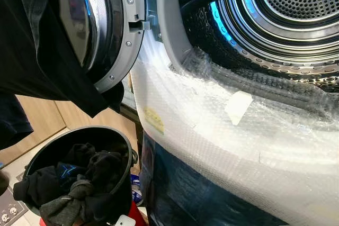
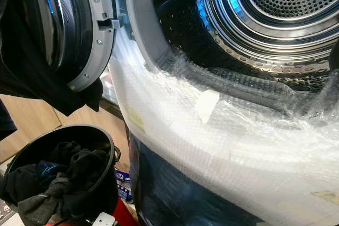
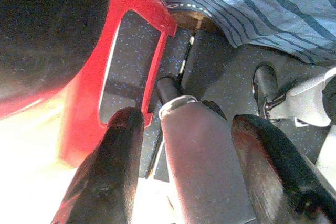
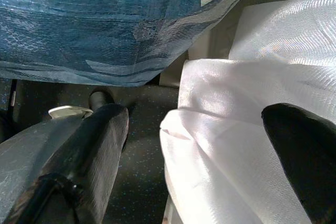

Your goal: Clothes washing

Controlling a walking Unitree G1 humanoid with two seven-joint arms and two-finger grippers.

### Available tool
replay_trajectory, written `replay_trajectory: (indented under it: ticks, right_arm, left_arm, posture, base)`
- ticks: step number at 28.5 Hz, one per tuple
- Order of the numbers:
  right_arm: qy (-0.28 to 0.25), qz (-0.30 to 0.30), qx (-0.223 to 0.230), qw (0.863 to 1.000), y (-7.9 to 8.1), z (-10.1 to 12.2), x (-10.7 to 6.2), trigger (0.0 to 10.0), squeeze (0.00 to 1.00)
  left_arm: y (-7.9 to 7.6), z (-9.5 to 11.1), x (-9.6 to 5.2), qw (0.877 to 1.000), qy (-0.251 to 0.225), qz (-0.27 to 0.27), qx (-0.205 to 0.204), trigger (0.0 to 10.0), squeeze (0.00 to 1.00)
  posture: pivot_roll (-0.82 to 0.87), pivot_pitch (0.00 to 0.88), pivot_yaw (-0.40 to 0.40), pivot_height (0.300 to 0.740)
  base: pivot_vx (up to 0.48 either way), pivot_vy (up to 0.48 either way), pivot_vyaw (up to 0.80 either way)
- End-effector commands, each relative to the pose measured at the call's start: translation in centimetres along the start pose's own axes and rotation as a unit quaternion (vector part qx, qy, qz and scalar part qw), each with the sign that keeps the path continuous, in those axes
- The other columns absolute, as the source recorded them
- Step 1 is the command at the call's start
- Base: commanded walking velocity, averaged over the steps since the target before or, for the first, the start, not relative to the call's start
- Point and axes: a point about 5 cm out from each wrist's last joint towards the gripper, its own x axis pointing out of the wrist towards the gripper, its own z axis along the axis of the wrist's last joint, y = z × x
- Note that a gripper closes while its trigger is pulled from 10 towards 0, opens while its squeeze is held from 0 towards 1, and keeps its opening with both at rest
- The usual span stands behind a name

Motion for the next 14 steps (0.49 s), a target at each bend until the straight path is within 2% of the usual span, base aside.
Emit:
replay_trajectory:
  ticks: [1, 14]
  right_arm:
    - [-0.082, 0.126, -0.102, 0.983, 3.37, 3.01, -0.44, 10.0, 0.0]
    - [-0.082, 0.126, -0.102, 0.983, 3.37, 3.01, -0.44, 10.0, 0.0]
  left_arm:
    - [2.14, 1.19, -0.31, 0.999, -0.031, 0.015, 0.022, 10.0, 0.0]
    - [2.14, 1.19, -0.31, 0.999, -0.031, 0.015, 0.022, 10.0, 0.0]
  posture:
    - [-0.03, 0.0, -0.028, 0.74]
    - [-0.03, 0.0, -0.028, 0.74]
  base:
    - [0.0, 0.0, 0.0]
    - [0.0, 0.0, 0.0]
